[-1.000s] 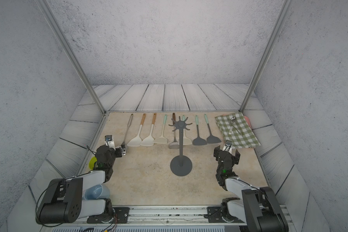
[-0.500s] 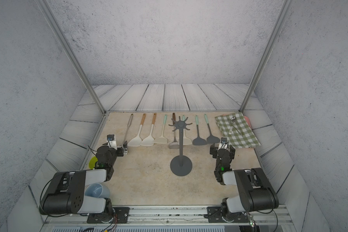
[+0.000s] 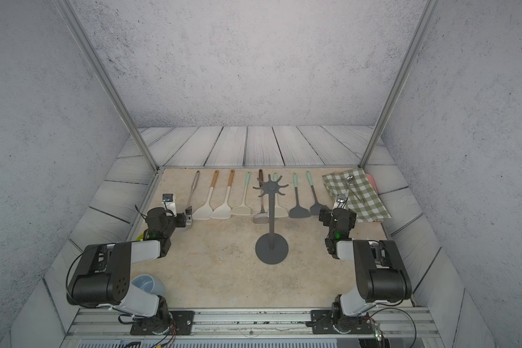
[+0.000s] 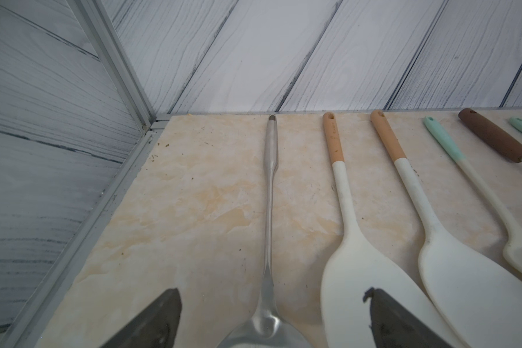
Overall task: Take the spatula off the kitchen utensil rack
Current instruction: Reset both arms
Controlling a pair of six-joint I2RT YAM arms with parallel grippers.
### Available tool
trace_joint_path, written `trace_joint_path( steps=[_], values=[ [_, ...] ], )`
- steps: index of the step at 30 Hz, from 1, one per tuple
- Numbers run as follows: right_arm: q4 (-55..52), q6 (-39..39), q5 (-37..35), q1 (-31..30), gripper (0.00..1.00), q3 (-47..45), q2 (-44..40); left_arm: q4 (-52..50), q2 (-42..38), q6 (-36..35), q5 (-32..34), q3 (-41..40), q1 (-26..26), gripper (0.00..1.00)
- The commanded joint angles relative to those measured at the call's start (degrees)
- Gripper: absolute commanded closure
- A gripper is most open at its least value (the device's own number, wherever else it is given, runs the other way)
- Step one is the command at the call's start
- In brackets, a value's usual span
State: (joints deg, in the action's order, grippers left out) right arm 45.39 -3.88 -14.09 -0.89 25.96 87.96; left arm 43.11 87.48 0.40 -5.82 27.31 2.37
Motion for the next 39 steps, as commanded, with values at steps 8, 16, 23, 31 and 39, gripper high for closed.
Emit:
trace_joint_path(
  steps=[8,16,23,31,39],
  values=[
    [-3.1,-0.8,3.1,-0.3,0.01,-0.3,-0.4,-1.4,0.1,0.2,-0.6,0.1,0.6,0.01],
    [-3.1,-0.7,2.9,-0.4,0.01,-0.3,-0.5,-1.3,0.5,0.5,0.4,0.3,0.5,0.01],
    [-3.1,-0.7,2.9,-0.4,0.01,-0.3,-0.4,-1.1,0.4,0.7,0.9,0.1,0.5,0.01],
    [-3.2,-0.8,2.9,-0.4,0.01,-0.2,-0.4,-0.7,0.2,0.7,0.8,-0.2,0.5,0.01],
    [-3.3,-0.8,2.9,-0.4,0.01,-0.1,-0.3,-0.7,0.2,0.6,1.0,-0.1,0.4,0.01]
  ],
)
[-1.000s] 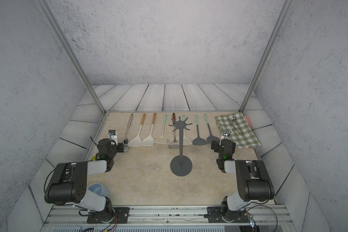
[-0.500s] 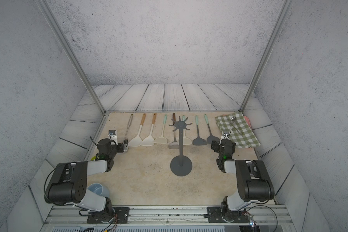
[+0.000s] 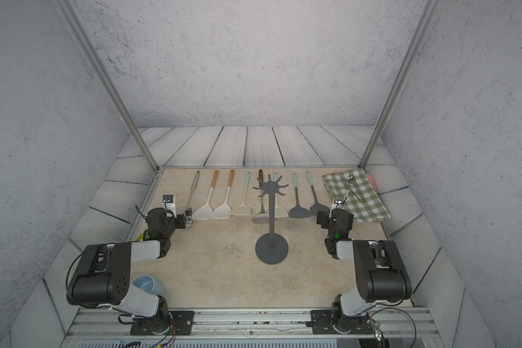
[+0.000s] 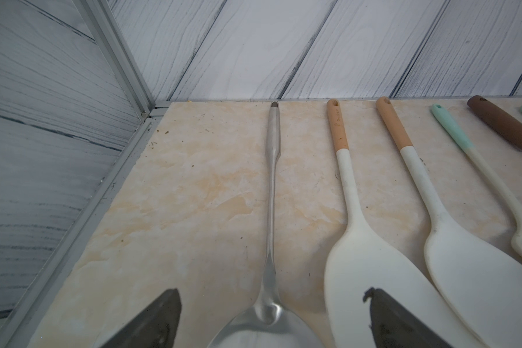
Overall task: Take the spatula off the kitchen utensil rack
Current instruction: Reset both arms
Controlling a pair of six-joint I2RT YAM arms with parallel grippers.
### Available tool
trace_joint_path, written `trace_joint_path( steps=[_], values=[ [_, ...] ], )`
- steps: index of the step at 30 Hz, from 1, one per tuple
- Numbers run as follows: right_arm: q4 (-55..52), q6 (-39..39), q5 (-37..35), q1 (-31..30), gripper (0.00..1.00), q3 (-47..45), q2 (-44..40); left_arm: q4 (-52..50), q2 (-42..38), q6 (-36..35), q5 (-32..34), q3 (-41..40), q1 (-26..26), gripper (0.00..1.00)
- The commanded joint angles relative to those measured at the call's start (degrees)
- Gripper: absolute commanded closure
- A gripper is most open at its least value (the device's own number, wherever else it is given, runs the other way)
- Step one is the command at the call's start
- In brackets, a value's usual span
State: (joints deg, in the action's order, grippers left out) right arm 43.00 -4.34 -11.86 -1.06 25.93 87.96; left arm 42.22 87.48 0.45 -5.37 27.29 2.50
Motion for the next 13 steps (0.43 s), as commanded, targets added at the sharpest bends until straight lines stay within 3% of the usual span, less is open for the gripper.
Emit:
trace_joint_path(
  steps=[1,13],
  values=[
    [-0.9,-0.2,0.7,-0.3,0.01,-0.1,-0.4,0.2,0.2,0.6,0.5,-0.1,0.3,0.01],
    [-1.2,0.6,1.5,-0.7,0.01,0.2,-0.2,0.1,0.2,0.6,0.6,-0.1,0.3,0.01]
  ],
)
